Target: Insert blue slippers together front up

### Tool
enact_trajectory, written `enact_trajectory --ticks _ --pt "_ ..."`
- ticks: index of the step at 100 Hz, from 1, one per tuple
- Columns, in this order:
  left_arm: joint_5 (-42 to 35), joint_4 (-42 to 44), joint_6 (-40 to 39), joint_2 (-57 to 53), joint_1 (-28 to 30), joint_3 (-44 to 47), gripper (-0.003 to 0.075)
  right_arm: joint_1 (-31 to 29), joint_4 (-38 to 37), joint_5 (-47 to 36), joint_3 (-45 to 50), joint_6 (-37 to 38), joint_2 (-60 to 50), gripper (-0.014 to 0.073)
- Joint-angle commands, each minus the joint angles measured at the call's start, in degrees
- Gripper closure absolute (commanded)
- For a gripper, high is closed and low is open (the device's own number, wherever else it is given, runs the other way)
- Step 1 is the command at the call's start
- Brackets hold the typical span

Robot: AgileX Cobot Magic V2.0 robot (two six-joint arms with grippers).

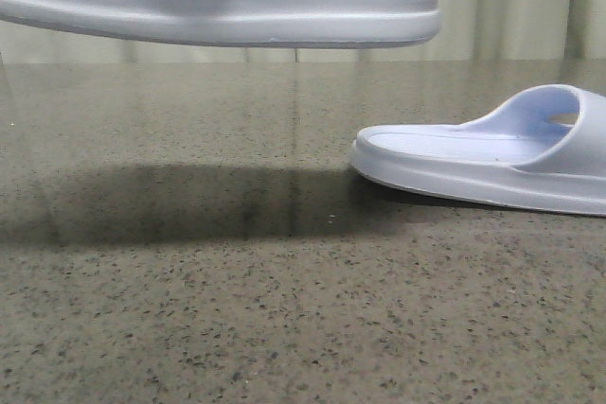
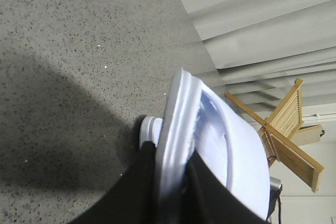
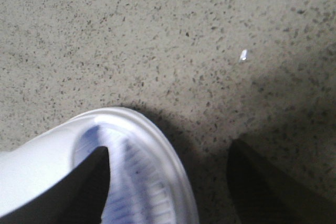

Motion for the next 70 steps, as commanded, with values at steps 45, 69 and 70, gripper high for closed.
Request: enact_trajectory --ticks 45,69,70 --pt "-0.18 -2.72 0.15 -0.15 -0.28 -2.17 0.0704 -0.25 1.77 2.72 -1.56 0.05 -0.11 0.0393" --pt "-0.18 -2.72 0.15 -0.15 -0.28 -2.17 0.0704 -0.25 1.77 1.87 -1.56 0.05 -0.11 0.0641" --pt "-0.18 -2.72 0.15 -0.15 -0.28 -2.17 0.0704 -0.25 1.77 1.75 -1.56 0.05 -0.11 0.0646"
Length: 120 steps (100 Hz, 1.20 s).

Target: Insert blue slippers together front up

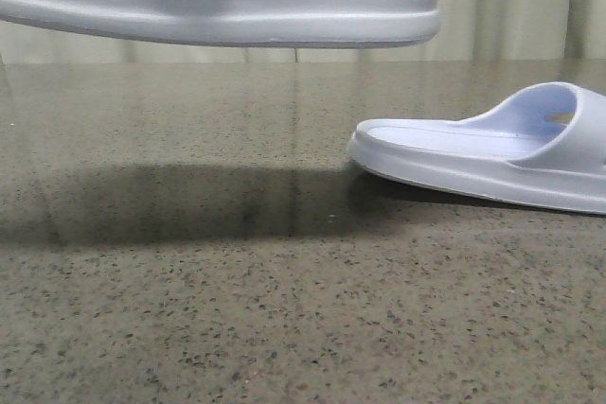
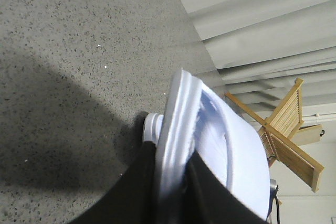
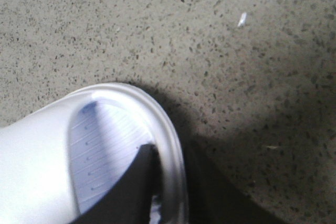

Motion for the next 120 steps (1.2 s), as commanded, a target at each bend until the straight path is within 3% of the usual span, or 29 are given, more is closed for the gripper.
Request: enact_trajectory --ticks 1,9,47,62,85,120 --pt "-0.18 -2.72 0.15 -0.15 -0.28 -2.17 0.0704 -0.25 0.28 -2.32 -1.22 -0.04 -0.16 0.0651" --pt "-0.18 -2.72 0.15 -0.15 -0.28 -2.17 0.0704 -0.25 0.28 -4.21 -1.22 -0.04 -0.16 0.0700" --pt "-0.18 -2.72 0.15 -0.15 -0.28 -2.17 0.0704 -0.25 5.00 -17.31 -1.55 -0.04 -5.85 0.0701" --pt "-0.18 -2.72 0.15 -0.15 -0.28 -2.17 0.0704 -0.25 5.13 -17.80 -3.89 -0.04 -10.09 0.0701" --pt "-0.18 -2.72 0.15 -0.15 -0.28 -2.17 0.0704 -0.25 5.13 -14.27 -9.64 -0.04 -17.07 0.0701" --pt "-0.51 -2.72 0.15 -0.15 -0.28 -2.17 0.0704 -0.25 8.45 3.25 -16.69 -0.14 -21.48 0.0701"
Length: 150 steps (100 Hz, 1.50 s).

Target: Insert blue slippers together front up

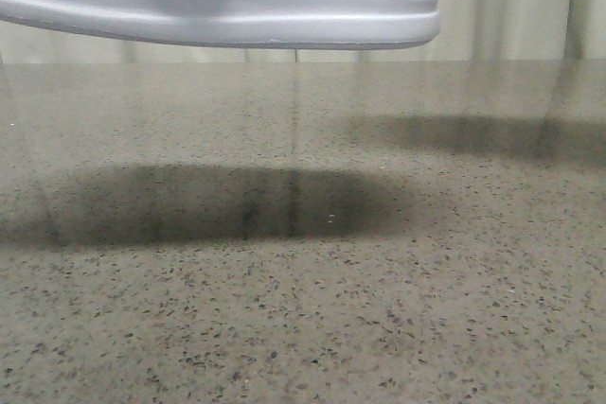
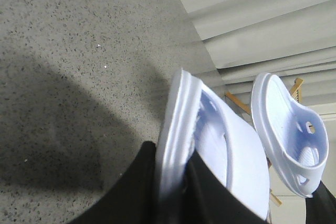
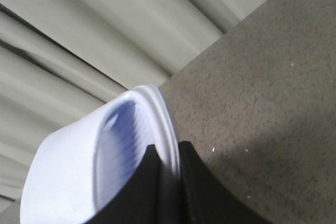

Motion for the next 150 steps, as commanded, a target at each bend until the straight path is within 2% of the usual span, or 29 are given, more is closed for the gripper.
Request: enact_trajectory --ticks 1,40,95,123,134,150 --pt "-0.51 -2.72 0.15 -0.15 -0.28 -2.17 0.0704 -0.25 1.99 1.33 -3.09 -0.26 -0.95 0.0701" --pt "-0.75 -3.13 0.15 -0.15 -0.28 -2.17 0.0704 -0.25 16.44 12.02 -3.71 -12.02 -2.69 0.0701" --pt "2.94 -9.03 0.92 -0.15 -0.28 -2.17 0.0704 -0.25 17.06 15.30 -3.71 -13.83 -2.47 0.0701" --pt "5.34 -11.77 1.02 -0.15 -0.28 -2.17 0.0704 -0.25 21.17 16.11 -3.61 -17.24 -2.43 0.0701" --pt "8.26 -15.43 1.54 0.23 -0.28 -2.17 0.0704 -0.25 21.17 16.24 -3.61 -17.24 -2.43 0.0701" --pt "13.14 -23.02 6.77 1.68 -0.28 -2.17 0.0704 -0.25 21.17 16.64 -3.61 -17.24 -2.43 0.0701"
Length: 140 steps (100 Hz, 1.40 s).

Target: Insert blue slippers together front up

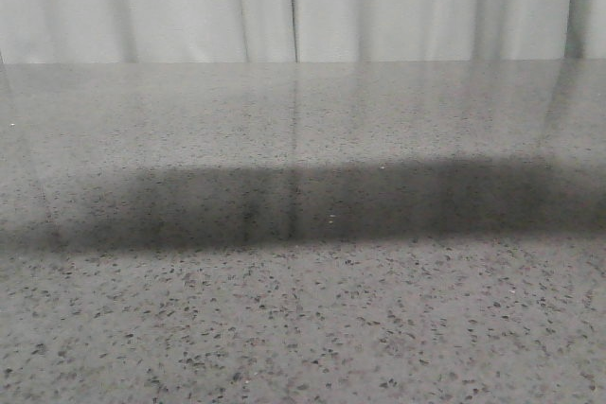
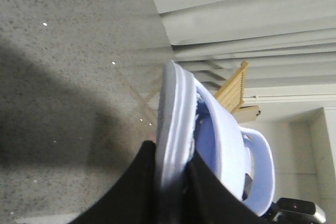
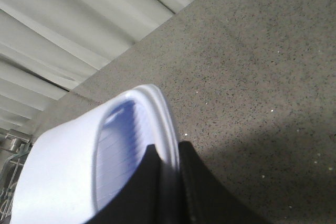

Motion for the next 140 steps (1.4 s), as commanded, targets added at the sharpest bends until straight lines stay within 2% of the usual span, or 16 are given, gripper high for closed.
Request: enact_trajectory --ticks 1,30,54,78,91,105,125,140 --pt "5.00 -8.74 2.76 0.93 -0.28 -2.17 0.0704 -0.25 2.91 -2.07 -1.88 -0.97 -0.10 0.0701" --pt "14.49 -13.30 6.13 5.32 -0.28 -2.17 0.0704 -0.25 2.91 -1.68 -1.88 -1.97 -0.10 0.0701" --pt "18.77 -16.73 9.35 6.70 -0.28 -2.17 0.0704 -0.25 3.68 -0.64 -1.88 -3.39 1.95 0.0701" --pt "20.35 -16.73 9.92 6.70 -0.28 -2.17 0.0704 -0.25 16.50 2.97 -1.88 -14.71 7.50 0.0701" --pt "20.64 -16.73 10.01 6.70 -0.28 -2.17 0.0704 0.15 20.53 4.79 -1.88 -19.13 10.27 0.0701" --pt "20.75 -16.73 10.01 6.70 -0.28 -2.17 0.0704 3.53 22.55 5.22 -1.88 -22.20 12.18 0.0701" --pt "20.86 -16.73 10.32 6.70 -0.28 -2.17 0.0704 9.60 22.33 0.07 -1.88 -25.67 14.16 0.0701" --pt "20.14 -16.73 11.76 6.70 -0.28 -2.17 0.0704 9.96 19.83 -5.34 -1.88 -28.05 14.16 0.0700"
